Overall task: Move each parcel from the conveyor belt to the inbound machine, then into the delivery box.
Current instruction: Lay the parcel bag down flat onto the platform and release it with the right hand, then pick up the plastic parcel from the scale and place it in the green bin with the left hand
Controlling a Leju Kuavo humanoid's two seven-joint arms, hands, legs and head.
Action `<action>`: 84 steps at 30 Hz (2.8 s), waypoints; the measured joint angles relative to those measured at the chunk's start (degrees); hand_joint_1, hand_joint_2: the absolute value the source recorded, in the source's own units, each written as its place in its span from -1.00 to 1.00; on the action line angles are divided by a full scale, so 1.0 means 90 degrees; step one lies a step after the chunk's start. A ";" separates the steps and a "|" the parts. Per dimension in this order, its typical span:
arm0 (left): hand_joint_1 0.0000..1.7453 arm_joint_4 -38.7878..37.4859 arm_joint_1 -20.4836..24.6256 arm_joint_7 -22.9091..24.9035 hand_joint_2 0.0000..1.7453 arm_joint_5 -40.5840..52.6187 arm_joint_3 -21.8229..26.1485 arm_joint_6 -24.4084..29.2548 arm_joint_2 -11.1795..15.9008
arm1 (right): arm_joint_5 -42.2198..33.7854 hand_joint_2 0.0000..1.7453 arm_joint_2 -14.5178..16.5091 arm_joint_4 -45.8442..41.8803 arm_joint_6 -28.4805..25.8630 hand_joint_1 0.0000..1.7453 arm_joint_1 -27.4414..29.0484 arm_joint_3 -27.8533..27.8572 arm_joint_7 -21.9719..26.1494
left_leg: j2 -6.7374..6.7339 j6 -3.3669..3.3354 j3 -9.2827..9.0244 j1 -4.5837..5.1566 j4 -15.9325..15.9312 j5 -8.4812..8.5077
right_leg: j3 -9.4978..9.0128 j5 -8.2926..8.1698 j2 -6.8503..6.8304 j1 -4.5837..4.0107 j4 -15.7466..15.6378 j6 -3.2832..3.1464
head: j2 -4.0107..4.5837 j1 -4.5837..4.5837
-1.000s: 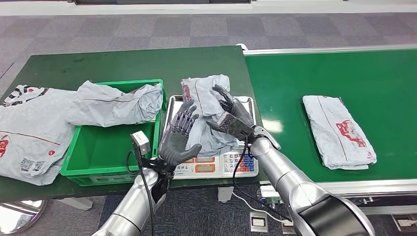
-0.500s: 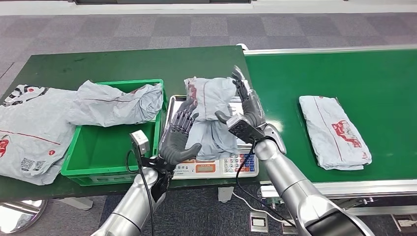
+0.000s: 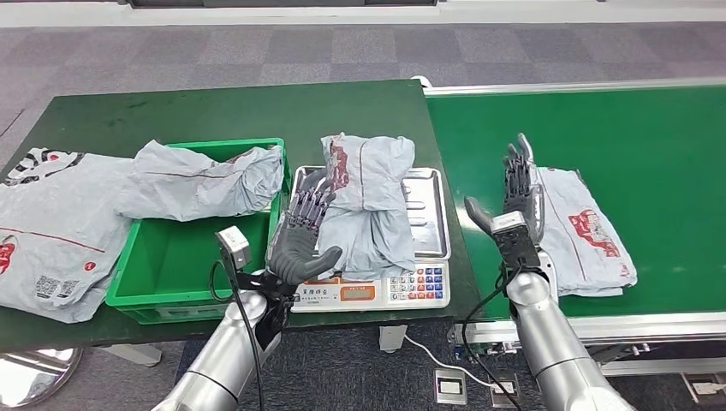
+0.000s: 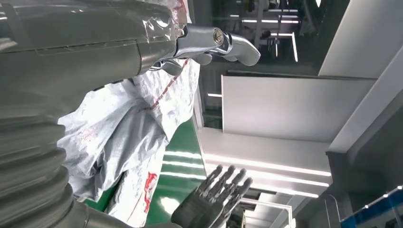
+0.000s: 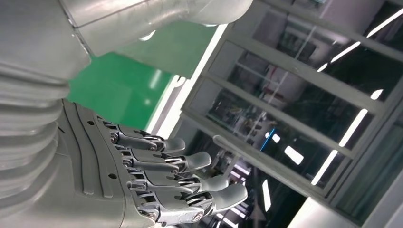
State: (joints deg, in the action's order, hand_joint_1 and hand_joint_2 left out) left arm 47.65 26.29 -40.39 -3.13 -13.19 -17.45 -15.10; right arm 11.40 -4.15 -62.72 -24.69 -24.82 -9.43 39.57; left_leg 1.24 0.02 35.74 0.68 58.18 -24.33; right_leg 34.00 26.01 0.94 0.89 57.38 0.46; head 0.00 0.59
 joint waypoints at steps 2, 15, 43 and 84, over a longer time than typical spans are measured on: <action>-1.00 0.0008 -0.0008 0.0001 1.00 0.0001 0.0015 0.0030 0.0005 | 0.0058 1.00 -0.0026 -0.0095 -0.0045 -1.00 0.0167 0.0147 -0.0061 | 0.0005 0.0000 0.0000 -0.0001 0.0000 0.0000 | -0.0002 0.0002 -0.0004 -0.0001 0.0000 0.0001 | 0.0000 0.0000; -1.00 -0.0025 0.0596 0.0002 1.00 0.0619 0.0037 0.0701 0.0063 | 0.0251 1.00 0.0317 0.0025 0.0395 -1.00 0.1326 0.1152 0.0056 | 0.0002 0.0001 0.0000 -0.0002 -0.0001 -0.0001 | -0.0003 0.0009 -0.0005 -0.0001 0.0001 0.0001 | 0.0000 0.0000; -1.00 -0.3018 0.2594 0.3847 1.00 0.1083 -0.2758 0.1879 -0.0599 | -0.0720 1.00 0.0580 0.0869 -0.0536 -1.00 0.1116 0.0821 0.0068 | 0.0006 -0.0004 0.0004 0.0004 0.0000 -0.0001 | -0.0005 0.0006 -0.0011 0.0004 0.0004 0.0010 | 0.0000 0.0000; 1.00 -0.3395 0.2866 0.3508 1.00 0.2061 -0.3782 0.4283 -0.0107 | -0.0739 1.00 0.0480 0.0942 -0.0723 -1.00 0.1218 0.0779 0.0067 | 0.0004 -0.0003 -0.0018 0.0005 0.0000 -0.0001 | -0.0024 0.0006 -0.0004 0.0006 0.0004 0.0009 | 0.0000 0.0000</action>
State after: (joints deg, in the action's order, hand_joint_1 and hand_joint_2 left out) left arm 17.10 52.08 -8.82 15.42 -47.23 21.09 -16.06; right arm 4.74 0.17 -54.25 -31.20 -13.86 -2.42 40.17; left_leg 1.27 -0.01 35.58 0.72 58.18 -24.35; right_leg 33.78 26.06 0.91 0.95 57.42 0.55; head 0.00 0.59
